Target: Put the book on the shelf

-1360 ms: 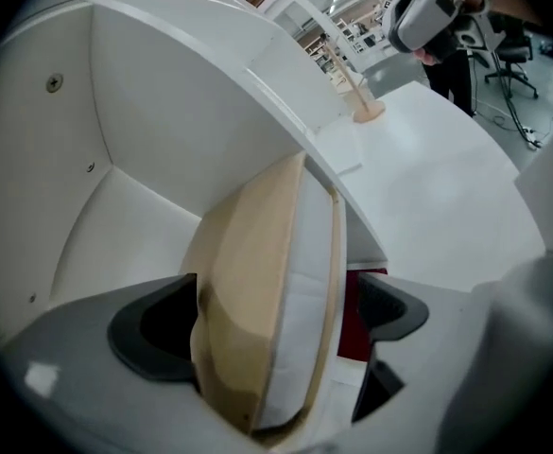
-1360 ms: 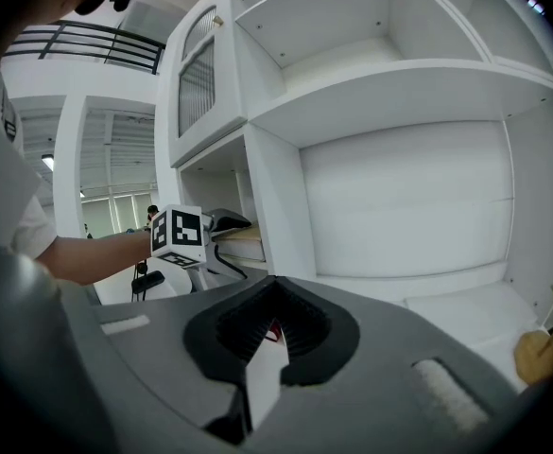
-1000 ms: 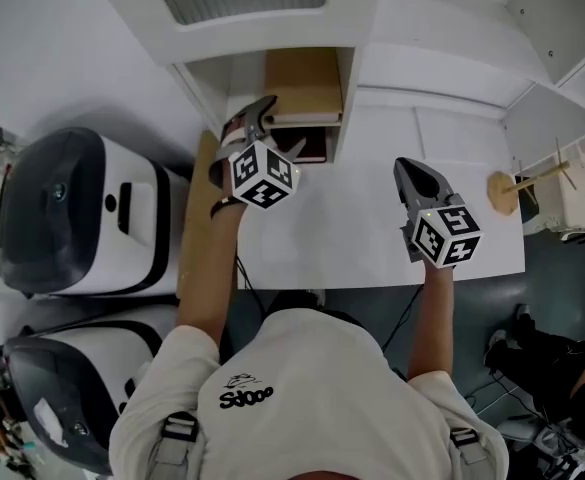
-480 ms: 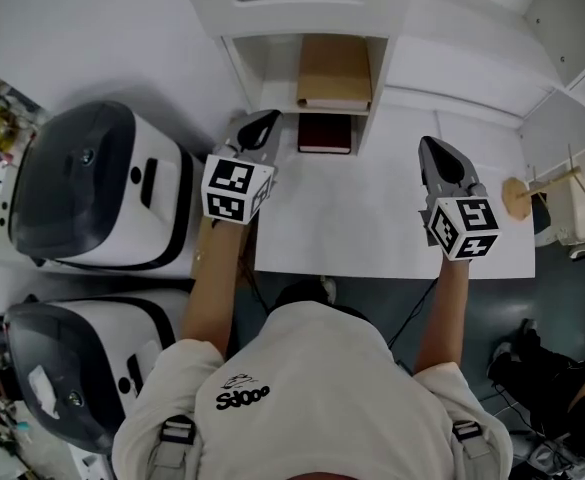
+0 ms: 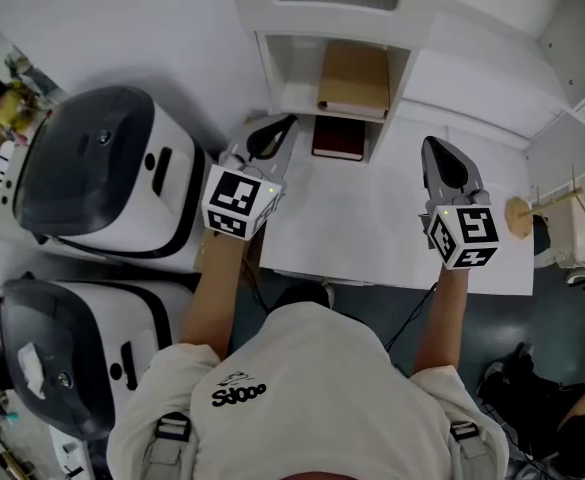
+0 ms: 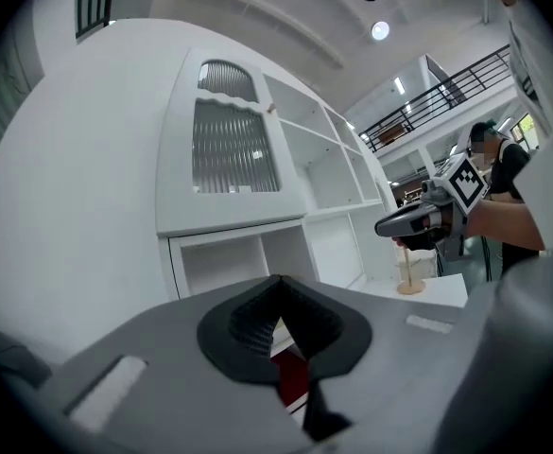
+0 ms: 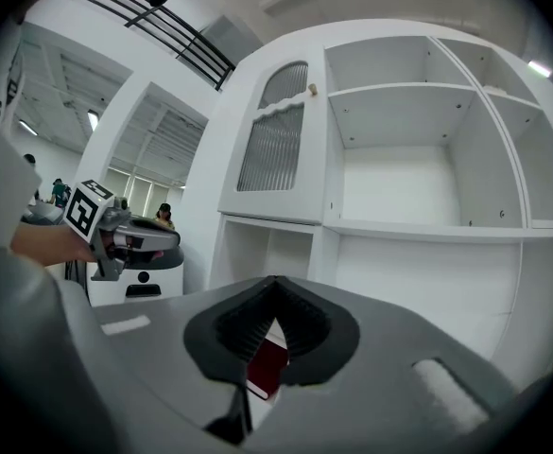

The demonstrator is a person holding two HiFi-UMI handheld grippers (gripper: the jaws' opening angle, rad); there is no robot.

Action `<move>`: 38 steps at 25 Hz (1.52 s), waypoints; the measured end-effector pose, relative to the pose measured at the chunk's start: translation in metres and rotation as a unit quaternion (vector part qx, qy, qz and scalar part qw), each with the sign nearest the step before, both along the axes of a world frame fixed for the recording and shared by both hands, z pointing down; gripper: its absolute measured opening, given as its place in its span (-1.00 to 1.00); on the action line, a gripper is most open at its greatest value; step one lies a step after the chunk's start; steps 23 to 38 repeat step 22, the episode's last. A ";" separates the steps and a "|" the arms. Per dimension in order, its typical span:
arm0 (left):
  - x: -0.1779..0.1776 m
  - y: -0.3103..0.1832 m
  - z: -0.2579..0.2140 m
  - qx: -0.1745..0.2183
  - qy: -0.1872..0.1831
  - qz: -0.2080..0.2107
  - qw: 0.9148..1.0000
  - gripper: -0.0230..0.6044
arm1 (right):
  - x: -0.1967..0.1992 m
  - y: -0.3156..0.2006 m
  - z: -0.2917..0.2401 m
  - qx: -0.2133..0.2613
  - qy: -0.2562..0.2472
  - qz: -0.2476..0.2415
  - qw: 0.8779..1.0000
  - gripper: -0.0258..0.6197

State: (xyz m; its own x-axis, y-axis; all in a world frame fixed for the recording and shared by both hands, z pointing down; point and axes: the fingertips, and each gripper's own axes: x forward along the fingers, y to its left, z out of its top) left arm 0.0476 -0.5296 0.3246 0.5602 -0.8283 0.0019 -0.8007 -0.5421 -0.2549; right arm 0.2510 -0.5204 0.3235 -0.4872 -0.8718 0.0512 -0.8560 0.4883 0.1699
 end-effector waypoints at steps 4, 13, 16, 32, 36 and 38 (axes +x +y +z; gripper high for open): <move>-0.002 0.002 -0.002 0.007 -0.009 -0.007 1.000 -0.87 | -0.011 0.003 0.002 -0.005 0.006 -0.019 1.000 -0.92; -0.004 -0.008 0.005 -0.002 -0.014 -0.017 1.000 -0.87 | -0.011 -0.003 0.002 -0.009 0.004 -0.021 1.000 -0.92; -0.002 -0.011 0.007 -0.003 -0.016 -0.015 1.000 -0.87 | -0.009 -0.004 0.003 -0.009 0.005 -0.018 1.000 -0.92; 0.003 -0.016 0.007 0.000 -0.023 -0.013 1.000 -0.87 | -0.006 -0.008 0.006 -0.009 0.007 -0.016 1.000 -0.92; 0.003 -0.016 0.007 0.000 -0.023 -0.013 1.000 -0.87 | -0.006 -0.008 0.006 -0.009 0.007 -0.016 1.000 -0.92; 0.003 -0.016 0.007 0.000 -0.023 -0.013 1.000 -0.87 | -0.006 -0.008 0.006 -0.009 0.007 -0.016 1.000 -0.92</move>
